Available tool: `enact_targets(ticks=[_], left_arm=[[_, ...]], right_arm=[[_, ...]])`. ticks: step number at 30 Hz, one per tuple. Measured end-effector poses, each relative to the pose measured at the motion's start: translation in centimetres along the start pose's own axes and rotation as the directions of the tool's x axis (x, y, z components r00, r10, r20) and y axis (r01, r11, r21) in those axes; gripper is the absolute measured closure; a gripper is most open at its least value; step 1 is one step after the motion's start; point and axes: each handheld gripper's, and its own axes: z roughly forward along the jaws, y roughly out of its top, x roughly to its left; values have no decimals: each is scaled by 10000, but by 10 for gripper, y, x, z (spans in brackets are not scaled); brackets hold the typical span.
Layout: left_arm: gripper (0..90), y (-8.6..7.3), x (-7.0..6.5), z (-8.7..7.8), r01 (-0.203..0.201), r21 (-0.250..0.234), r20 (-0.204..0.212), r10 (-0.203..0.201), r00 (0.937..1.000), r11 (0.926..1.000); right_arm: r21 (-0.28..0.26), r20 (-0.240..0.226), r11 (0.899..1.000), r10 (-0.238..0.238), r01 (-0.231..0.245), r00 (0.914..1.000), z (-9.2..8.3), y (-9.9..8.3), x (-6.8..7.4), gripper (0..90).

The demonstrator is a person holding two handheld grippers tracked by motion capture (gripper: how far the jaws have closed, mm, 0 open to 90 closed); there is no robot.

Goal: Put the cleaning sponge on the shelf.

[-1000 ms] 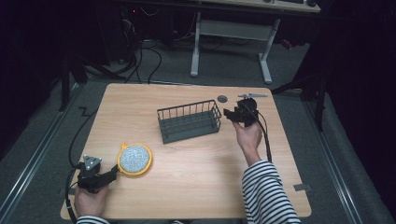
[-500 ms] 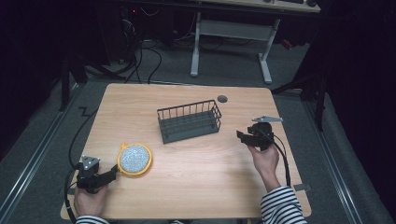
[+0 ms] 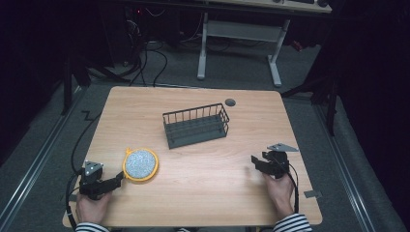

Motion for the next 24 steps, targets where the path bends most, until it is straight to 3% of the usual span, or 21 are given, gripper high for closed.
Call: enact_targets(ticks=[6,9,11,16,20,24], left_arm=[[189,-1,0,-1,-16,5,44,16,10000,10000],[239,-1,3,-4,186,5,56,-186,9998,9998],[247,-1,8,-6,499,-15,238,-499,9985,9988],[248,0,12,-12,778,-51,427,-775,9961,9970],[249,6,13,-19,967,-253,823,-943,9921,9950],[264,24,9,-28,804,-456,1231,-743,9896,9957]], right_arm=[[-66,143,10000,-9,10,9999,-2,-24,-2,439],[-57,135,9999,-119,120,9998,-1,-29,-3,430],[-30,289,9995,-318,319,9991,0,-35,-2,420],[-2,465,9983,-589,590,9972,-1,-37,0,393],[21,383,9976,-685,685,9969,-1,-38,1,378],[30,385,9977,-671,671,9970,-1,-38,1,375]])
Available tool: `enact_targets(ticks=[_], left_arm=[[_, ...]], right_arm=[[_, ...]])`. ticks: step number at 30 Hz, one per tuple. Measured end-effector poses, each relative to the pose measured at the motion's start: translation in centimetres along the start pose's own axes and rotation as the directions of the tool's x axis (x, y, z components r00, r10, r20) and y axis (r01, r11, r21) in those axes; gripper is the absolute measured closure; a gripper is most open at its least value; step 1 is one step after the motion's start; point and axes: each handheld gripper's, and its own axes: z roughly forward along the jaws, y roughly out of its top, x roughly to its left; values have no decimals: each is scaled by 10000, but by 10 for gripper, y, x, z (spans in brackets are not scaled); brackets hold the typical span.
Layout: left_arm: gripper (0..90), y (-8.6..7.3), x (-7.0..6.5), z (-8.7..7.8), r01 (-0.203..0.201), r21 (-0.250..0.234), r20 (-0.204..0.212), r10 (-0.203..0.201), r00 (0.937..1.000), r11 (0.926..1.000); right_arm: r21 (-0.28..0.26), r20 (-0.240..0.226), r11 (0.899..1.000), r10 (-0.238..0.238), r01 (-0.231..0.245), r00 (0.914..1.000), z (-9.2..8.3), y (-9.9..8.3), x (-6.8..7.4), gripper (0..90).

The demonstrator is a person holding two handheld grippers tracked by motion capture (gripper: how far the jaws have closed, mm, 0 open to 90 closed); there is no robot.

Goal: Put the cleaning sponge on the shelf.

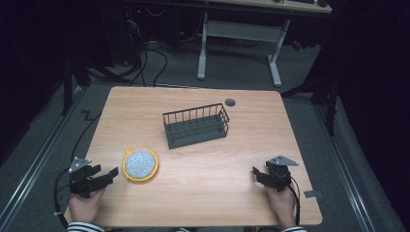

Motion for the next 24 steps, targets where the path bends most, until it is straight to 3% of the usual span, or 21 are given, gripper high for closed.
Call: enact_targets(ticks=[5,9,14,16,18,24], left_arm=[[329,21,-10,7,-312,303,231,305,9993,9991],[341,35,-19,21,-375,889,542,327,9980,9953],[304,44,-32,41,-613,1931,440,538,9976,9793],[289,46,-34,45,-612,2092,450,529,9976,9759],[283,48,-37,50,-666,2475,332,602,9976,9666],[281,48,-31,59,-316,3128,85,305,9995,9493]], right_arm=[[2,4,10000,12,-12,10000,0,0,0,374],[4,4,10000,17,-17,10000,0,0,0,374],[1,2,10000,15,-15,10000,0,0,0,374],[-1,-1,10000,1,-1,10000,0,0,0,374],[1,2,10000,15,-15,10000,0,0,0,374],[2,-1,10000,19,-19,10000,0,0,0,374]])
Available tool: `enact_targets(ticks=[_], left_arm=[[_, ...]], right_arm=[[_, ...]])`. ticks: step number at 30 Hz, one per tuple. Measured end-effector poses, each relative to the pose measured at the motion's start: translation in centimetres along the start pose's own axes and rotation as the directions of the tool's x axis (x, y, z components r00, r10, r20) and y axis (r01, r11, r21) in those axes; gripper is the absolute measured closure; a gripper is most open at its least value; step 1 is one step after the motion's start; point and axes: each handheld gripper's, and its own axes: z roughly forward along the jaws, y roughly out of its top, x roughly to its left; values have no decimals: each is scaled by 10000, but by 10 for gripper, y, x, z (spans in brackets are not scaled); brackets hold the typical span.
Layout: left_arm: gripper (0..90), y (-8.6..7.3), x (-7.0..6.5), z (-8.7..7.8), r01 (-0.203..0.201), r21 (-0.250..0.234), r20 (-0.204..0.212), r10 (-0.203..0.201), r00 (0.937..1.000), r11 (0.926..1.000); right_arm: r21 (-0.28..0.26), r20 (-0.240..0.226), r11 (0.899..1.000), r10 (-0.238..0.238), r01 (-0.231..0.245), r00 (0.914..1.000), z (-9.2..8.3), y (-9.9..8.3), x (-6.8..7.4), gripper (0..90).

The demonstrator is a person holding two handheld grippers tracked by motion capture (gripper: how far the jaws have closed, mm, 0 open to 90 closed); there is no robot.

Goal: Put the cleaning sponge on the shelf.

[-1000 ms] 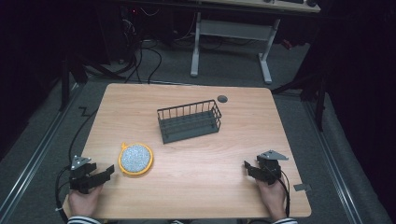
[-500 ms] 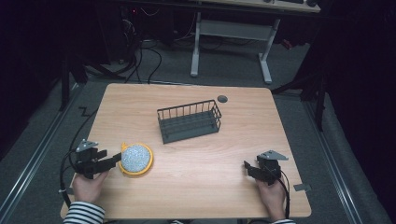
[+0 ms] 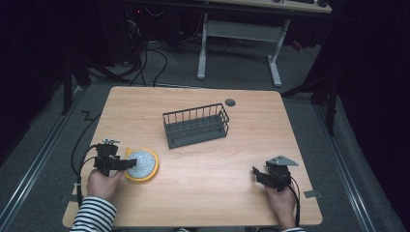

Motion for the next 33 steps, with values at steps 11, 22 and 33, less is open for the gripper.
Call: enact_targets(ticks=[11,22,33], left_arm=[[405,2,3,10,126,207,384,-134,9992,9997],[683,0,-1,11,-457,-125,347,461,9983,9989],[824,1,-2,6,-350,-301,814,374,9960,9989]], right_arm=[[0,0,10000,1,-1,10000,0,0,0,374],[-4,7,10000,-13,13,10000,0,0,0,373],[2,-25,10000,-20,20,10000,0,0,0,365]])
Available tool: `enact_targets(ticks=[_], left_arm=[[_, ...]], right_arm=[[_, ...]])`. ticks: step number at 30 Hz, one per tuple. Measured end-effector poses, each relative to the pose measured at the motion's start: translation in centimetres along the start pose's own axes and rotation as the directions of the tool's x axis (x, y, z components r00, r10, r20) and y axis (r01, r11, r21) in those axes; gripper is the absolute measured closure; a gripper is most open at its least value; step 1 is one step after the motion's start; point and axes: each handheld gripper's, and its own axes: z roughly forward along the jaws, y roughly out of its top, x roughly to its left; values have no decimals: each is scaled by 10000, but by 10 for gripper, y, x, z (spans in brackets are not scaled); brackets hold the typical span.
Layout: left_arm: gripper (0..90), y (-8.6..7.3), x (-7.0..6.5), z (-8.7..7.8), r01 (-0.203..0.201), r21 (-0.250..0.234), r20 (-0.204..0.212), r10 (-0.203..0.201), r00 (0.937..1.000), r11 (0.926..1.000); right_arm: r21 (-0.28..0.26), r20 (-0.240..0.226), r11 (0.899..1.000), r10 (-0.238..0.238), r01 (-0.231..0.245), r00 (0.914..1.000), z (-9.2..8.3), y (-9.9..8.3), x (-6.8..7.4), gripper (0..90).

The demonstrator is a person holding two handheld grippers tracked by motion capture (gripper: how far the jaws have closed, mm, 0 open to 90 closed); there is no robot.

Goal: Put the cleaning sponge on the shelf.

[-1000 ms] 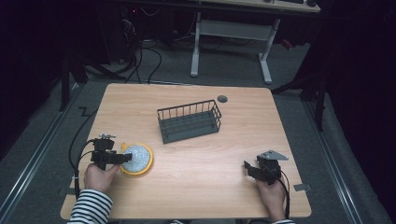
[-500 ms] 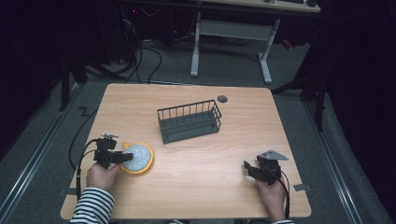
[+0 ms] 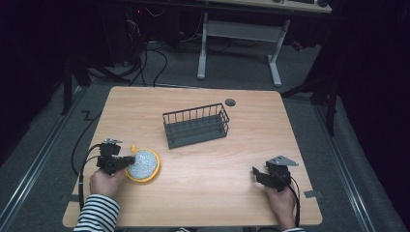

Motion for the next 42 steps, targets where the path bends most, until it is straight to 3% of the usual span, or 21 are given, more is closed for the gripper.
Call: enact_targets(ticks=[5,9,14,19,27,42], left_arm=[[831,7,-7,-11,-383,9,193,382,9991,9993],[833,20,-18,-25,-889,-305,258,897,9956,9956],[833,28,-24,-32,-1062,-536,357,1082,9935,9929],[833,41,-30,-44,-1516,-558,367,1537,9874,9869],[833,61,-36,-64,-1801,-1043,432,1853,9817,9781],[831,98,-52,-81,-2247,-1327,544,2334,9709,9654]], right_arm=[[3,-7,10000,15,-15,10000,0,0,0,364],[-8,7,10000,7,-7,10000,0,0,0,363],[-7,1,10000,-8,8,10000,0,0,0,362],[-7,2,10000,-3,3,10000,0,0,0,361],[-3,2,10000,-7,7,10000,0,0,0,362],[3,-68,10000,26,-26,10000,0,0,0,352]])
